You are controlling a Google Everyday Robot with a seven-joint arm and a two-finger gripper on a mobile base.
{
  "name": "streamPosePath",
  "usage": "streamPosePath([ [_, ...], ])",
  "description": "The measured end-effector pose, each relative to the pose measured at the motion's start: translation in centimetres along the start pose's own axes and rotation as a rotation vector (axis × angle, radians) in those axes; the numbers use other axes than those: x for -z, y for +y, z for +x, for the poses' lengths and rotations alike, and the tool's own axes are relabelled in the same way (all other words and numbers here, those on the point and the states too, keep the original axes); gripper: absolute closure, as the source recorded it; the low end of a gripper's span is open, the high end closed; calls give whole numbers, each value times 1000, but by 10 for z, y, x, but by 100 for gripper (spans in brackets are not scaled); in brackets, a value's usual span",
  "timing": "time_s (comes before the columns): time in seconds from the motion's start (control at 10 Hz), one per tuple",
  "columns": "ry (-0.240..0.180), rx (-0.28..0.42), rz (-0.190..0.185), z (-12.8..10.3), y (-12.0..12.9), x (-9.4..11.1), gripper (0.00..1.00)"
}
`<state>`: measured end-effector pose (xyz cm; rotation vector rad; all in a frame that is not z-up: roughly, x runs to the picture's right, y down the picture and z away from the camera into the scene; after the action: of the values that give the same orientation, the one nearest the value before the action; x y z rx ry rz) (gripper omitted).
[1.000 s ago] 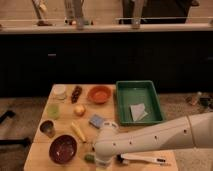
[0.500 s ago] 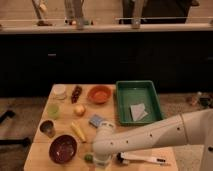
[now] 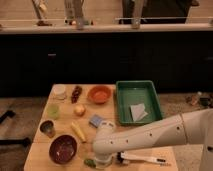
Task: Place pepper in paper cup
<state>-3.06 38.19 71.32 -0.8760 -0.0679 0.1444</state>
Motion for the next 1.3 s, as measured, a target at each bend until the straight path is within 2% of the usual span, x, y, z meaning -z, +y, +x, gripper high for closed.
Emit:
streamPosePath([
  [0.1, 1, 10, -1, 0, 0, -1, 99],
  [0.3, -5, 33, 10, 2, 2, 4, 100],
  [0.4, -17, 43, 24, 2, 3, 13, 100],
  [0.7, -95, 72, 83, 2, 7, 61, 100],
  [1.0, -133, 126, 134, -8, 6, 85, 100],
  [1.2, -149, 157, 155, -26, 6, 100, 100],
  [1.3, -147, 157, 155, -26, 6, 100, 100],
])
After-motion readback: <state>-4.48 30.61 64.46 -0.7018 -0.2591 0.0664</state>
